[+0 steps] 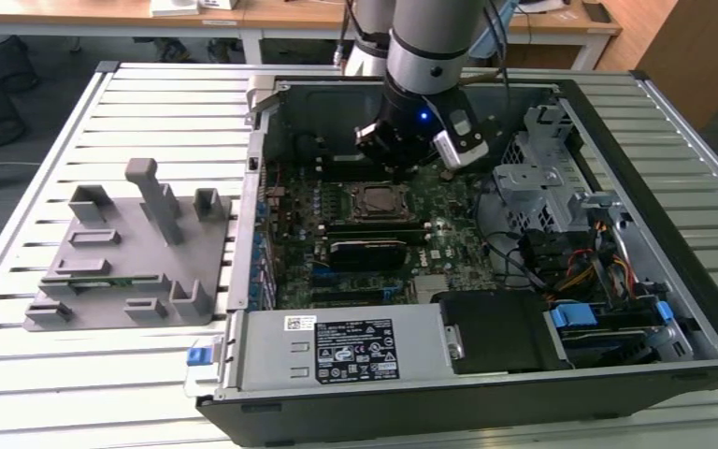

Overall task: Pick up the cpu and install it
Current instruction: 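Install the second cpu locking lever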

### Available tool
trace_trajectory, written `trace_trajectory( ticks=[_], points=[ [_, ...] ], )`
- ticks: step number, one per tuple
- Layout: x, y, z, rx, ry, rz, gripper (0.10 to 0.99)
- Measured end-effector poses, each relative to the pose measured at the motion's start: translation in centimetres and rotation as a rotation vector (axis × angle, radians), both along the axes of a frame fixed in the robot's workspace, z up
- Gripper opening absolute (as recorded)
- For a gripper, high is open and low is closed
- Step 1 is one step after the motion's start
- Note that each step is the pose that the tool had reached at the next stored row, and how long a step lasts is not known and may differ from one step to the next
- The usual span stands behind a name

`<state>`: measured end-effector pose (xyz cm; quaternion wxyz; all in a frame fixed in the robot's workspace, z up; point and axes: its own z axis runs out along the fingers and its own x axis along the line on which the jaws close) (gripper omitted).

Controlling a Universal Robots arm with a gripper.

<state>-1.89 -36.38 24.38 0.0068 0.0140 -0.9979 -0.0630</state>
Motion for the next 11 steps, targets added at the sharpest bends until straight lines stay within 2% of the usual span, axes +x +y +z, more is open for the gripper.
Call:
trace_trajectory(
  ticks=[4,5,6,7,8,11],
  points=[
    [0.0,-1.41,0.0,0.0,0.0001,0.0,0.106],
    [0.01,-1.6,0.0,0.0,0.0018,0.0,0.106],
    [0.06,-1.66,0.0,0.003,0.0062,0.0,0.106],
    [0.12,-1.71,0.0,0.009,0.0109,0.0,0.106],
    [0.15,-1.78,0.0,0.016,0.0134,0.0,0.106],
    [0.15,-2.19,-0.12,0.017,0.0138,0.0,0.106]
  ],
)
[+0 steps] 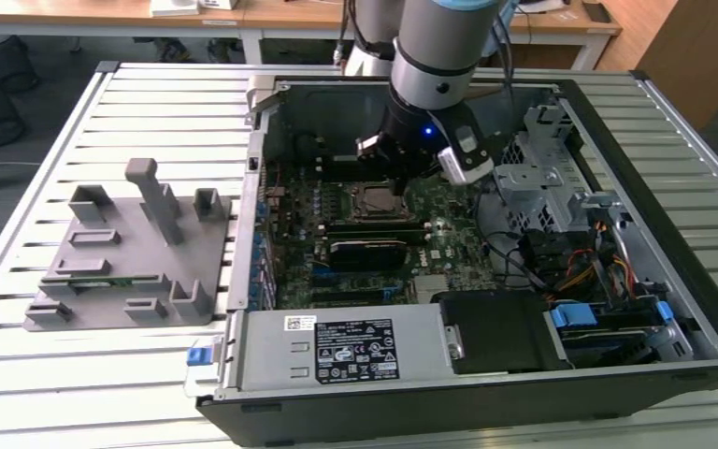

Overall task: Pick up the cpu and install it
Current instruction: 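Install the second cpu locking lever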

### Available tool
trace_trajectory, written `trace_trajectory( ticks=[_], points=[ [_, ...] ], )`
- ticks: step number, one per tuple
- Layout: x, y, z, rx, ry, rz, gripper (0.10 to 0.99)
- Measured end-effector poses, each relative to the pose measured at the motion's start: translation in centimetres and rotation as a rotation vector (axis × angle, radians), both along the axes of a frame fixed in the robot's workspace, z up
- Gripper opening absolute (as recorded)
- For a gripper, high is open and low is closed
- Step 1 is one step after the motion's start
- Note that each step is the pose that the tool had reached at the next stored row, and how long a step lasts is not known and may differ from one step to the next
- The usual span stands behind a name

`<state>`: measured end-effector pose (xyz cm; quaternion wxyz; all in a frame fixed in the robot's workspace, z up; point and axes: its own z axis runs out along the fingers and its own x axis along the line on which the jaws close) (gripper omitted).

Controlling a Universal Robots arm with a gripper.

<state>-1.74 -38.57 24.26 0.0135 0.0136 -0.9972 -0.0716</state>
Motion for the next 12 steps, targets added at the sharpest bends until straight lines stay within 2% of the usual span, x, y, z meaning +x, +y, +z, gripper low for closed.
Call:
trace_trajectory(
  ticks=[5,9,12],
  points=[
    [-0.12,-0.4,-0.44,0.0,0.0008,0.001,0.106],
    [-1.18,-0.47,-0.74,0.0,0.001,0.004,0.106],
    [-1.56,-0.67,-0.8,0.0,0.0009,0.004,0.106]
  ],
)
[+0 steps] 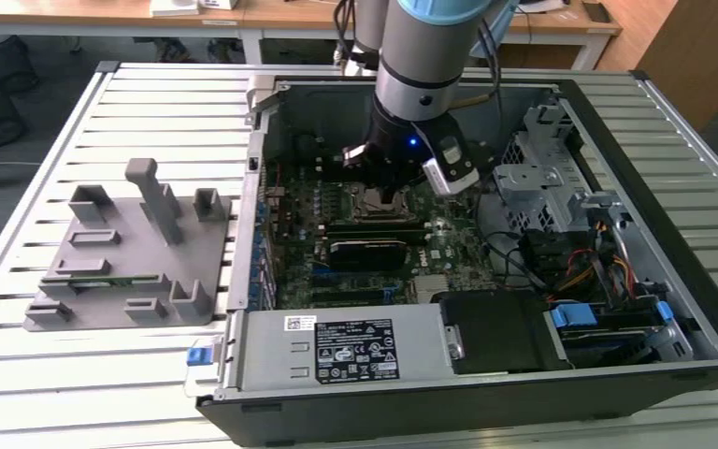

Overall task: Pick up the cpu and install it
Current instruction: 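Install the second cpu locking lever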

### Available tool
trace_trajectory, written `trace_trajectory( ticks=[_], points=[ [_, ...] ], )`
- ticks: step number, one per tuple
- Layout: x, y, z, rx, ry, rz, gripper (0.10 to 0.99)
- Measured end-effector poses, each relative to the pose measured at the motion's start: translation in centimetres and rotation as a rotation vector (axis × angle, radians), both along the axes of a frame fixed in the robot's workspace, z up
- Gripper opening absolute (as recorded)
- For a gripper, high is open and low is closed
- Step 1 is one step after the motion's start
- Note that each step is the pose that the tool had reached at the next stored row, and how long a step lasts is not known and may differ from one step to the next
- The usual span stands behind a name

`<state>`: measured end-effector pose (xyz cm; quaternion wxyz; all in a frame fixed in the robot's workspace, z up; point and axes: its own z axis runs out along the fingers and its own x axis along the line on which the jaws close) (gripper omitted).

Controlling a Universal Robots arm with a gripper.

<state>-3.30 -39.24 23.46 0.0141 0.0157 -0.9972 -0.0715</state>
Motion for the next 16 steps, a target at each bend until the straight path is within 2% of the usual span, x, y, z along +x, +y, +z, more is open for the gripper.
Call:
trace_trajectory(
  ticks=[6,8,13,16],
  points=[
    [-0.14,-1.01,-0.06,0.0,0.0,0.0,0.106],
    [-0.35,-1.13,-0.1,0.0,-0.0001,0.0,0.106],
    [-2.11,-1.14,-0.32,0.0,0.0,0.0,0.106],
    [-2.49,-1.15,-0.77,0.0,0.0,0.0,0.106]
  ],
)
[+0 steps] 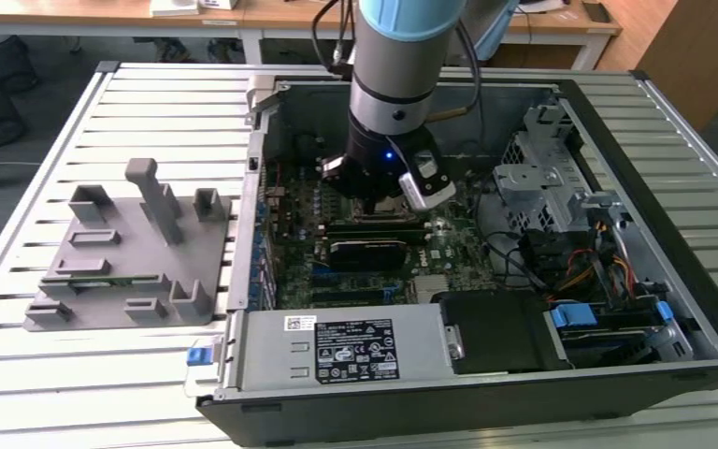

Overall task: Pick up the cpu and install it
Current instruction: 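Install the second cpu locking lever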

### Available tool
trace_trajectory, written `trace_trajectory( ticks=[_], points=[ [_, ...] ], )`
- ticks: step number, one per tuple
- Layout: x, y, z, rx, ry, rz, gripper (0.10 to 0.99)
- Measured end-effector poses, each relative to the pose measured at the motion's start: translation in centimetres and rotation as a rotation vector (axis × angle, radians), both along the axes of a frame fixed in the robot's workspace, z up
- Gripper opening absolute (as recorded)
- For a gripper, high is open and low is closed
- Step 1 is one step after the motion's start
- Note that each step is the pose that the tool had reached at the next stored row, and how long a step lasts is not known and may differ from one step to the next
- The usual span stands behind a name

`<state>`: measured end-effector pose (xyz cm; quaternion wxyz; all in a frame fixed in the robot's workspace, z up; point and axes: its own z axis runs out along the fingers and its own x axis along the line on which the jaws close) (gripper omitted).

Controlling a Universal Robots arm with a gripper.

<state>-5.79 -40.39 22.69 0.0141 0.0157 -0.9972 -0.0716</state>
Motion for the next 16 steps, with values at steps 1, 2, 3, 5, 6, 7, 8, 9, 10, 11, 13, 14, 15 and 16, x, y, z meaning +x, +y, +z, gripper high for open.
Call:
trace_trajectory(
  ticks=[1,2,3,5,6,7,8,9,10,11,13,14,15,16],
  points=[
    [-0.03,0.0,-0.18,0.0,0.0,0.0,0.106],
    [-0.06,0.0,-0.36,0.0,0.0,0.0,0.106],
    [-0.09,0.0,-0.54,0.0,0.0001,0.0,0.106],
    [-0.18,0.0,-0.9,0.0,0.0001,0.0,0.106],
    [-0.22,-0.04,-1.05,0.0,0.0001,0.0,0.106],
    [-0.27,-0.14,-1.16,0.001,0.0001,0.0,0.106],
    [-0.31,-0.28,-1.28,0.002,0.0001,0.0,0.106],
    [-0.38,-0.42,-1.39,0.005,0.0,0.0,0.106],
    [-0.45,-0.57,-1.47,0.008,0.0001,0.0,0.106],
    [-0.54,-0.7,-1.55,0.011,0.0001,0.0,0.106],
    [-0.7,-0.83,-1.73,0.016,0.0,0.0,0.106],
    [-0.78,-0.84,-1.81,0.019,0.0001,0.0,0.106],
    [-0.84,-0.84,-1.91,0.021,-0.0001,0.0,0.106],
    [-0.89,-0.84,-2.02,0.025,0.0,0.0,0.106]
  ],
)
